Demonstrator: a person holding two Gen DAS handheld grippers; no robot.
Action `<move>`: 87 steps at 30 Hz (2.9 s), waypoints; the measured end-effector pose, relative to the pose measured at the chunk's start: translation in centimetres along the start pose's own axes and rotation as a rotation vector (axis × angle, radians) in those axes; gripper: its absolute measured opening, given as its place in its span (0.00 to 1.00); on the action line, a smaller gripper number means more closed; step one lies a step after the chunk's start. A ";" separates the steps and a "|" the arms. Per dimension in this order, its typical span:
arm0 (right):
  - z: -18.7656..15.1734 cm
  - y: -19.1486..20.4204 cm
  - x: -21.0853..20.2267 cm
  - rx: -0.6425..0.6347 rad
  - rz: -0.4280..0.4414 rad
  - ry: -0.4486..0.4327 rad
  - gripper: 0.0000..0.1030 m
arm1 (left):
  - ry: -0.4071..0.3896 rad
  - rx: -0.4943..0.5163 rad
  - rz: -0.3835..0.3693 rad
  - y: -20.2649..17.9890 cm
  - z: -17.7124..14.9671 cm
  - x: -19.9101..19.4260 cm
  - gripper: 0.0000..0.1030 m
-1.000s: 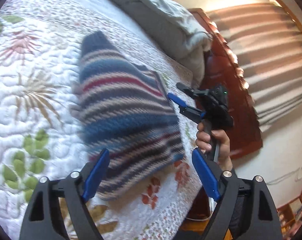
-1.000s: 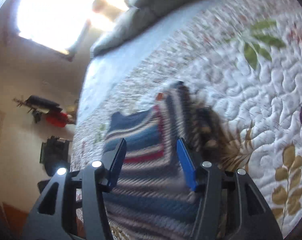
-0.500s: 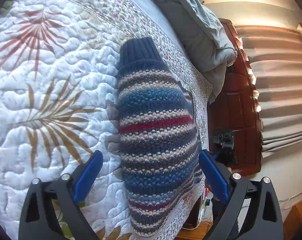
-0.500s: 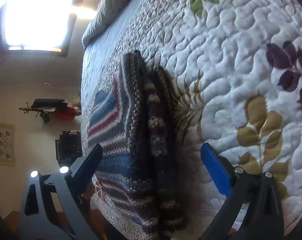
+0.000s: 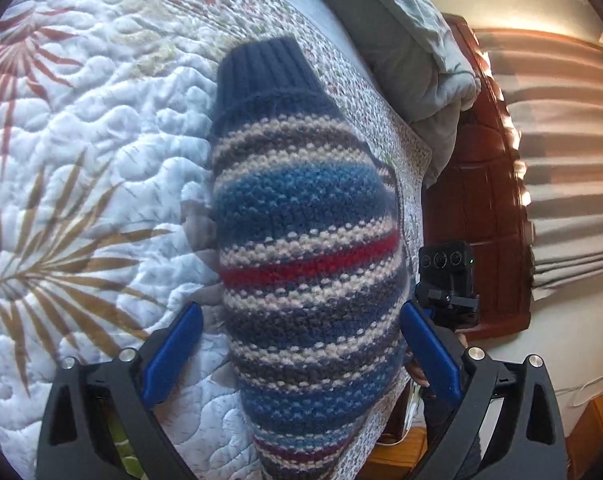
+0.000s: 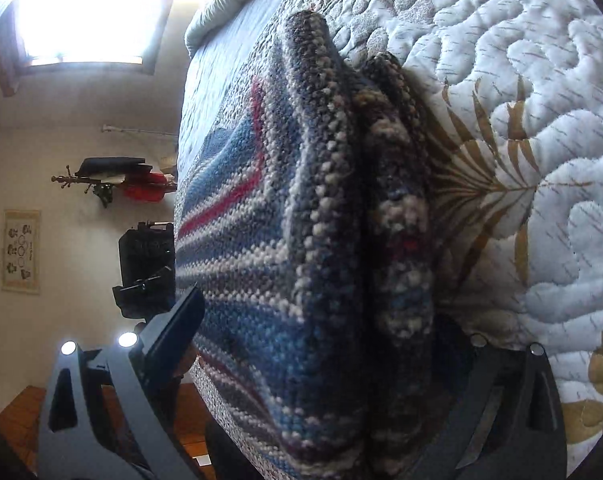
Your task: Fold small clothes
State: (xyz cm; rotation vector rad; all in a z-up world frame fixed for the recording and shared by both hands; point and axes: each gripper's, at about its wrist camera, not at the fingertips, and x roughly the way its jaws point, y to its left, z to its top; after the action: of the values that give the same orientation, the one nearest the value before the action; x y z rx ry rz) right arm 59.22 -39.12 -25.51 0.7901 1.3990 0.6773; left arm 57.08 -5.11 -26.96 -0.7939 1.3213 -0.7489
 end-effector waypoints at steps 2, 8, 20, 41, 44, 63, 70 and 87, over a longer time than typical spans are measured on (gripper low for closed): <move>-0.4 0.1 -0.1 -0.014 -0.022 -0.003 0.84 | 0.011 0.017 0.004 -0.4 0.0 0.5 0.96; -1.0 -1.0 -0.3 -0.035 -0.041 -0.028 0.50 | 0.026 0.020 0.043 -1.1 -0.1 1.5 0.76; -4.7 3.9 -1.4 -0.093 -0.108 -0.163 0.38 | -0.037 0.113 0.146 -5.6 -1.8 -2.1 0.60; -27.0 22.7 14.3 -0.343 -0.059 -0.172 0.37 | -0.235 0.158 0.160 2.3 -21.9 -28.3 0.60; -29.2 23.6 18.2 -0.347 -0.078 -0.142 0.37 | -0.249 0.139 0.169 5.3 -24.7 -30.0 0.60; -30.4 23.3 20.1 -0.307 -0.152 -0.089 0.79 | -0.407 0.022 0.278 10.9 -30.5 -32.9 0.84; -22.3 23.8 21.8 -0.251 -0.160 -0.105 0.69 | -0.581 0.248 0.227 4.4 -36.2 -33.1 0.88; -24.2 24.1 21.4 -0.402 -0.314 -0.252 0.24 | -0.503 0.162 0.088 7.1 -38.9 -28.4 0.88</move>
State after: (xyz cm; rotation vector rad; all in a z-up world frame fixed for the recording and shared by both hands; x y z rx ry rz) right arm 37.58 -5.77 -18.54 0.3147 1.0789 0.5653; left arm 15.65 19.69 -20.79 -0.7284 0.8268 -0.5324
